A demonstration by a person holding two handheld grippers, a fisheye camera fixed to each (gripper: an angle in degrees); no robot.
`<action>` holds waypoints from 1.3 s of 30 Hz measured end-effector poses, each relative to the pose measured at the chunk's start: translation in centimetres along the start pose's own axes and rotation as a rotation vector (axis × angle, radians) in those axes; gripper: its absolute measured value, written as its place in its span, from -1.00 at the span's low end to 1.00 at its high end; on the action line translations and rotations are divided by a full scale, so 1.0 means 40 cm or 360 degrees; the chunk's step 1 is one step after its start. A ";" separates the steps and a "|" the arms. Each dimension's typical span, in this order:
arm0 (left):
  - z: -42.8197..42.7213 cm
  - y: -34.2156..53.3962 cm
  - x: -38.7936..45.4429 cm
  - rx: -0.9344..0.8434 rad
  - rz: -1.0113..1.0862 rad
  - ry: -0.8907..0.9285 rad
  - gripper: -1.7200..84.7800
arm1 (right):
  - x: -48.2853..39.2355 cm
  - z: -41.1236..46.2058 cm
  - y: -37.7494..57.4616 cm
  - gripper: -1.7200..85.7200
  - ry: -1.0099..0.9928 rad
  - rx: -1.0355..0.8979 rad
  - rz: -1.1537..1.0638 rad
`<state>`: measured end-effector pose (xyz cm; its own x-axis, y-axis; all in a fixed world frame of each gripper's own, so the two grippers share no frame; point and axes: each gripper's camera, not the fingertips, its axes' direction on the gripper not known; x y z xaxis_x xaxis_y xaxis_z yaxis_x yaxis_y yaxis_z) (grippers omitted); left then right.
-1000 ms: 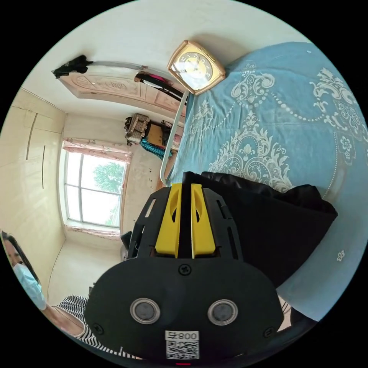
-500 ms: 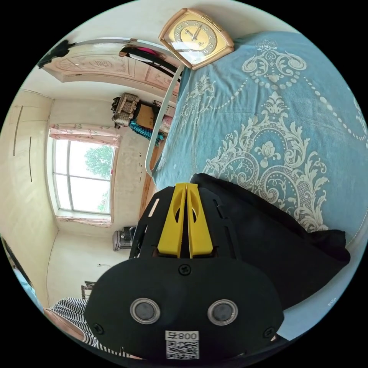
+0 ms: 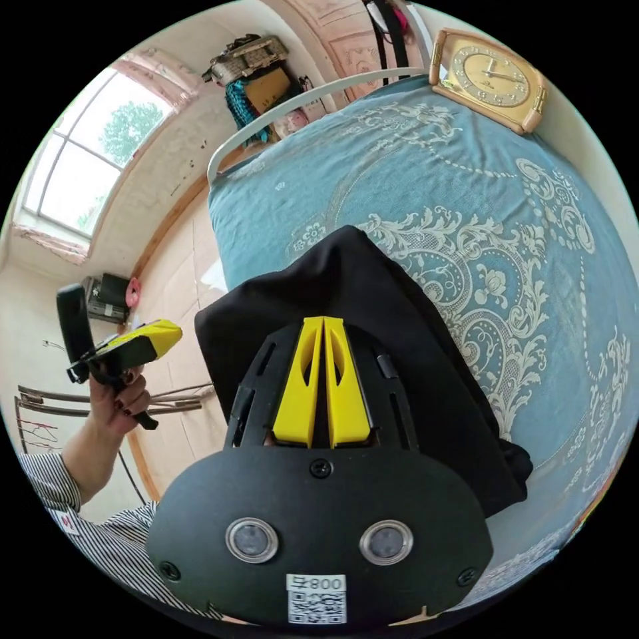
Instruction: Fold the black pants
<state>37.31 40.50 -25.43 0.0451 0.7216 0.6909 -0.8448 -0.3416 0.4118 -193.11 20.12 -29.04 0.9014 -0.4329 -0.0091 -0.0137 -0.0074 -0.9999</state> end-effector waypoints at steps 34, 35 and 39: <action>0.428 0.249 0.277 -0.0287 0.0113 -0.0294 -0.95 | -0.028 0.095 0.583 -0.96 -0.0508 -0.0058 0.0417; 0.438 0.263 0.301 -0.0291 0.0124 -0.0271 -0.95 | -0.023 0.105 0.590 -0.96 -0.0523 -0.0056 0.0429; 0.496 0.324 0.374 -0.0401 0.0149 -0.0116 -0.95 | -0.008 0.155 0.646 -0.96 -0.0579 -0.0042 0.0442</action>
<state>37.63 34.94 2.03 -0.0089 0.6458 0.7634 -0.9527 -0.2373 0.1897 -191.08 25.65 -54.94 0.9554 -0.0768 -0.2853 -0.2830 0.0394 -0.9583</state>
